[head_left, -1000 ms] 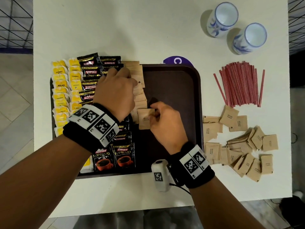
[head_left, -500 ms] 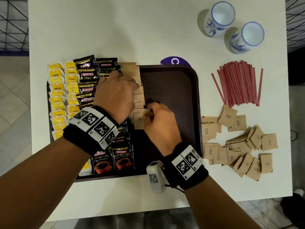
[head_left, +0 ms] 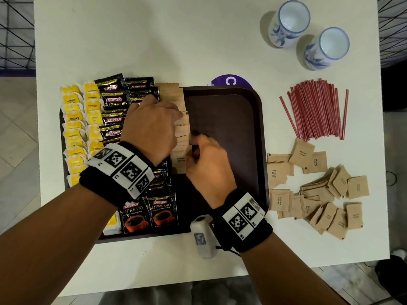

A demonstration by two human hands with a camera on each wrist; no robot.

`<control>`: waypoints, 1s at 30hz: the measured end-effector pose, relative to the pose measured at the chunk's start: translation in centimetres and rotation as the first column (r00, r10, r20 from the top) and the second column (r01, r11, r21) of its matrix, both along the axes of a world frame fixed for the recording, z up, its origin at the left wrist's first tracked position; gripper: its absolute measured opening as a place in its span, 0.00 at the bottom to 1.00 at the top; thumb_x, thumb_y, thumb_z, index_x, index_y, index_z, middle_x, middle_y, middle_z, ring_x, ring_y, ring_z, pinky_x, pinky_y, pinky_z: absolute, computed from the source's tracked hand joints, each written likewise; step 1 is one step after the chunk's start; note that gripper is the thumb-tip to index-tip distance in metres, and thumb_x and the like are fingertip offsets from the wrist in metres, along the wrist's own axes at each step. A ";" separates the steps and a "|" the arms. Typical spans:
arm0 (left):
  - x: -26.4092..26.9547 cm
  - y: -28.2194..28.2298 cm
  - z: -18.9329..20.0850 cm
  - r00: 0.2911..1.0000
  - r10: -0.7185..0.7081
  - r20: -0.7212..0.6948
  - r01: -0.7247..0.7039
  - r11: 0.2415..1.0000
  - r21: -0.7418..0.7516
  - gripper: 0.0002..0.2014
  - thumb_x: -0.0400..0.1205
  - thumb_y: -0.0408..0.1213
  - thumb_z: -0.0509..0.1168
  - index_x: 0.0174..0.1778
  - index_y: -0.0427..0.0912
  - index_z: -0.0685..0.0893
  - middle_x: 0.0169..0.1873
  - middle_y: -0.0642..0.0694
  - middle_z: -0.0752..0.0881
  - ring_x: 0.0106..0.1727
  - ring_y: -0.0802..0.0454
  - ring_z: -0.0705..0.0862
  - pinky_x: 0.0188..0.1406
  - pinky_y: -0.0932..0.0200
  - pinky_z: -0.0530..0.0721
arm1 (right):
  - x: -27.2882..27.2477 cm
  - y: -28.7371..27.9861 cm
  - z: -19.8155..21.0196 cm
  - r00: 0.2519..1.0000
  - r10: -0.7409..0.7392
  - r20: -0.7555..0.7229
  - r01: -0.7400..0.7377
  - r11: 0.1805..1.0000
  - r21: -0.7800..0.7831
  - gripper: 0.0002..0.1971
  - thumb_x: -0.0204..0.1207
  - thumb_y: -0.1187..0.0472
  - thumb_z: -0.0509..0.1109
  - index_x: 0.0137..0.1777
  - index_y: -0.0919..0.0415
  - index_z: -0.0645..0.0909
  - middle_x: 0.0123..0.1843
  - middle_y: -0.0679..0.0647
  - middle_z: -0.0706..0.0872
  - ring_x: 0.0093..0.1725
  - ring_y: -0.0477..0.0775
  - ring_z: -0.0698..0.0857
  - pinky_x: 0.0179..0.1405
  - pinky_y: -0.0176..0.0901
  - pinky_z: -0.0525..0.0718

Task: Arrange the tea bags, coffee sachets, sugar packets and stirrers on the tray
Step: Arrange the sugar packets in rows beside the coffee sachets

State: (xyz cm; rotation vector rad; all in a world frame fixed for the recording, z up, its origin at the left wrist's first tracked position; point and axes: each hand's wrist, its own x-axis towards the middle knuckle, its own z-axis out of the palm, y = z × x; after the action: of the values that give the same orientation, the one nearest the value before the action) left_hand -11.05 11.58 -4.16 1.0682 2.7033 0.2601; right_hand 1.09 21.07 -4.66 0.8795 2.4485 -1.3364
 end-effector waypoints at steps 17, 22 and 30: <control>0.1 0.0 -0.5 1.000 0.011 -0.021 -0.010 1.000 0.011 0.15 0.74 0.35 0.70 0.55 0.50 0.90 0.58 0.55 0.87 0.53 0.41 0.78 0.51 0.43 0.76 | 2.3 -0.4 -0.7 0.965 0.262 -0.030 -0.254 0.953 0.168 0.29 0.76 0.62 0.72 0.77 0.45 0.75 0.56 0.50 0.69 0.51 0.52 0.78 0.43 0.54 0.89; 0.2 0.1 -0.7 0.999 0.022 -0.035 -0.022 1.000 0.019 0.13 0.74 0.34 0.69 0.53 0.50 0.90 0.56 0.56 0.88 0.54 0.42 0.78 0.51 0.43 0.76 | 2.1 -0.5 -0.9 0.967 0.251 -0.041 -0.241 0.954 0.178 0.26 0.77 0.62 0.69 0.75 0.46 0.76 0.56 0.51 0.70 0.52 0.55 0.78 0.42 0.56 0.89; 0.0 -0.1 -0.5 0.999 0.040 -0.028 -0.040 0.999 0.026 0.12 0.76 0.34 0.69 0.53 0.49 0.91 0.56 0.53 0.89 0.55 0.40 0.79 0.54 0.40 0.76 | 1.5 -0.7 -0.8 0.973 0.220 -0.068 -0.208 0.968 0.143 0.27 0.78 0.63 0.67 0.77 0.46 0.75 0.57 0.51 0.70 0.52 0.55 0.79 0.45 0.56 0.88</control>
State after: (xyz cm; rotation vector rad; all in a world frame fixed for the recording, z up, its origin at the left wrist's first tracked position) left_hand -11.05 11.49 -4.64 1.0335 2.7565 0.2886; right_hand 2.55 20.33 -5.51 0.5755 2.6353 -1.1653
